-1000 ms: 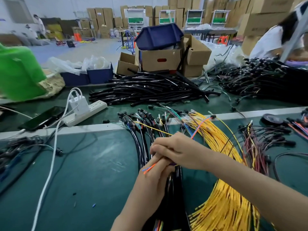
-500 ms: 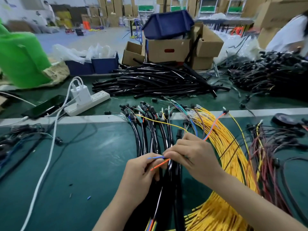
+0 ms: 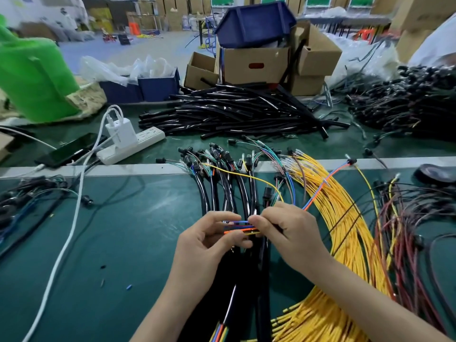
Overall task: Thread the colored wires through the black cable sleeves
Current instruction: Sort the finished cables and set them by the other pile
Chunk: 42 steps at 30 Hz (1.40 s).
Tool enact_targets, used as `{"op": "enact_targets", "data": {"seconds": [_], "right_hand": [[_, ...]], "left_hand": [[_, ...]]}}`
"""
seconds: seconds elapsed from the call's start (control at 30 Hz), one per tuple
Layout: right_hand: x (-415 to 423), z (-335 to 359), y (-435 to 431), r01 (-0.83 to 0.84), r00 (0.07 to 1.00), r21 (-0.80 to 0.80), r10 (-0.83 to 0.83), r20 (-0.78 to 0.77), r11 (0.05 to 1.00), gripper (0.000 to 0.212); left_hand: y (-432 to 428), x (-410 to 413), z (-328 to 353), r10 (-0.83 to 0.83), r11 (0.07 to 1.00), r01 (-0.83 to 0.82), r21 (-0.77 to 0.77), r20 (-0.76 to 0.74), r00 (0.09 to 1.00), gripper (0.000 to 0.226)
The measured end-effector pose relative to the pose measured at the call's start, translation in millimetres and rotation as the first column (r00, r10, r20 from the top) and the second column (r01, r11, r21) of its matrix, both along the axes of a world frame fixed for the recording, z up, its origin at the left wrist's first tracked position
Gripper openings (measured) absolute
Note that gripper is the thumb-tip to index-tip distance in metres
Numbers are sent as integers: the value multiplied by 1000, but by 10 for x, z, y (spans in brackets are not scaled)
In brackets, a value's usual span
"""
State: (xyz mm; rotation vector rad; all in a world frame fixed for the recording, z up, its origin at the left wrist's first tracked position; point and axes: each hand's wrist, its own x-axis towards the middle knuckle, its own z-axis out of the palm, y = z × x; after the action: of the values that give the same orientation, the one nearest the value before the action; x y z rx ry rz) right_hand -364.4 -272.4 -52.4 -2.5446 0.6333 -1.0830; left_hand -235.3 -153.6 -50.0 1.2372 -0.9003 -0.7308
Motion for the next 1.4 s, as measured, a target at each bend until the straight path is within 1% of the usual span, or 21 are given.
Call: {"op": "enact_targets", "data": {"seconds": [0.07, 0.13, 0.27, 0.3, 0.37, 0.5, 0.63, 0.73, 0.8, 0.87, 0.93, 0.97, 1.0, 1.03, 1.07, 1.1, 1.17, 1.23, 1.27, 1.33, 1.4], "right_hand": [[-3, -10, 2, -3, 1000, 15, 3, 0, 1000, 45], [-18, 5, 2, -26, 1000, 12, 26, -7, 1000, 41], [-28, 56, 34, -182, 981, -101, 173, -88, 978, 28], [-24, 55, 50, -222, 973, -107, 212, -95, 969, 26], [-12, 54, 74, -270, 961, -53, 267, -70, 961, 24], [-4, 68, 79, -259, 965, 87, 255, 56, 962, 14], [1, 99, 113, -256, 963, 155, 238, 123, 954, 13], [-4, 126, 127, -260, 963, 194, 240, 123, 946, 13], [-11, 135, 123, -270, 962, 214, 251, 110, 939, 14], [-25, 135, 112, -258, 966, 214, 247, 76, 942, 15], [-30, 125, 103, -215, 977, 156, 213, 30, 964, 13], [-29, 118, 93, -190, 982, 124, 189, 19, 974, 12], [-28, 110, 81, -166, 986, 109, 165, 20, 980, 11], [-25, 101, 65, -147, 989, 105, 145, 26, 983, 10], [-22, 86, 53, -131, 991, 102, 128, 34, 986, 9], [-20, 70, 41, -119, 992, 95, 115, 41, 988, 9], [-7, 40, 21, -107, 994, 90, 104, 39, 990, 9], [0, 10, 3, -105, 994, 87, 103, 31, 991, 9], [4, -6, -9, -109, 994, 79, 107, 31, 991, 9], [22, -33, -36, -126, 992, 72, 124, 23, 989, 8], [43, -49, -57, -138, 990, 56, 139, -5, 989, 10]], "left_hand": [[-8, -9, -14, 35, 999, -35, -37, 10, 999, 17], [-11, -19, -18, 50, 997, -50, -52, -2, 999, 13], [-1, 11, -21, 77, 996, -77, -35, 8, 997, 8], [7, 18, -24, 73, 997, -73, -26, 7, 997, 6], [10, 23, -26, 58, 998, -58, -1, -1, 998, 11], [-9, 20, 9, 40, 998, -38, 52, -33, 999, 12], [-12, 19, 39, 36, 998, -31, 51, -99, 994, 21], [5, 53, 20, 60, 996, -49, 68, -166, 984, 17], [20, 100, -9, 74, 991, -48, 126, -208, 975, 17], [24, 129, -6, 56, 980, -9, 198, -233, 971, 21], [10, 179, 65, -17, 953, 82, 291, -218, 976, 21], [-18, 236, 144, -87, 923, 148, 356, -182, 979, 19], [-70, 322, 232, -165, 880, 195, 433, -107, 981, 15], [-157, 454, 328, -220, 847, 191, 496, 0, 975, 12], [-293, 608, 439, -229, 841, 128, 526, 131, 965, 14], [-470, 776, 554, -184, 855, 19, 519, 269, 945, 16], [-935, 1112, 737, -64, 865, -209, 457, 513, 856, 17], [-1476, 1388, 784, -29, 822, -370, 433, 681, 732, 14], [-1728, 1512, 731, -51, 792, -426, 437, 743, 668, 16], [-2137, 1697, 539, -151, 737, -495, 460, 826, 543, 31], [-2389, 1792, 341, -248, 671, -545, 503, 845, 474, 38]]}}
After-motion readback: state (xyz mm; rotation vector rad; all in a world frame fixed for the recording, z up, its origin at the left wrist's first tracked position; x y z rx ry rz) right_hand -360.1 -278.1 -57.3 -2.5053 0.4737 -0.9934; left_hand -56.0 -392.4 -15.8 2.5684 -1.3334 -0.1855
